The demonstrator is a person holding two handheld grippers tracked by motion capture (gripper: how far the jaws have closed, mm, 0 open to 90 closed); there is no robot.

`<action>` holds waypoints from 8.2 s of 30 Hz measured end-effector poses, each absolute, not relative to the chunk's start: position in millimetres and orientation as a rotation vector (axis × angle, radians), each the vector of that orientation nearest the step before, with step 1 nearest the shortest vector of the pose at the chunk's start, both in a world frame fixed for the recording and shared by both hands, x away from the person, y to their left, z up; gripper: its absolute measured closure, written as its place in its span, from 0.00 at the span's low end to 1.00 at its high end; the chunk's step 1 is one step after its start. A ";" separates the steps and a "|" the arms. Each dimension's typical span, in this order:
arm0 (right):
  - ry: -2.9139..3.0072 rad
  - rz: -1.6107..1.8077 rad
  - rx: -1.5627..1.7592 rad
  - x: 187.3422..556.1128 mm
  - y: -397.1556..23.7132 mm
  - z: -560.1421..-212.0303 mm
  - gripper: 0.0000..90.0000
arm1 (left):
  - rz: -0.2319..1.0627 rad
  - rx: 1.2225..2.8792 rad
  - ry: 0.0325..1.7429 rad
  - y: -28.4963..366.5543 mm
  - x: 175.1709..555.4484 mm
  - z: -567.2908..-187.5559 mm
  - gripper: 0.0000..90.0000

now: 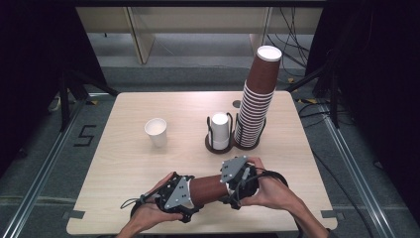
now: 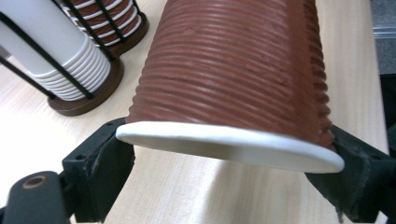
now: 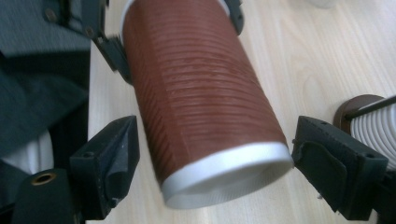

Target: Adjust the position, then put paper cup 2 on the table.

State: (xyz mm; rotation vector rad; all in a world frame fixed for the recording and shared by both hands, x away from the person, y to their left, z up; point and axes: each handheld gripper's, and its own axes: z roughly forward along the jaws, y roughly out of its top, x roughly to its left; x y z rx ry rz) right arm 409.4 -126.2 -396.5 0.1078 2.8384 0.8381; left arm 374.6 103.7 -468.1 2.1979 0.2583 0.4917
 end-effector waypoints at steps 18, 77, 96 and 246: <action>2.906 0.664 -0.117 407.5 -110.9 -413.9 0.25 | 0.432 2.189 0.193 103.8 372.7 -469.9 0.10; 2.915 1.016 -0.026 421.6 -142.4 -413.6 0.18 | 0.312 1.966 0.279 107.1 372.5 -461.4 0.10; 2.949 0.833 -0.107 401.0 -108.9 -427.7 0.22 | 0.325 2.057 0.257 98.9 365.3 -454.5 0.09; 2.722 1.110 0.704 426.8 -237.1 -461.8 0.21 | 0.782 1.783 1.330 240.1 471.1 -454.9 0.13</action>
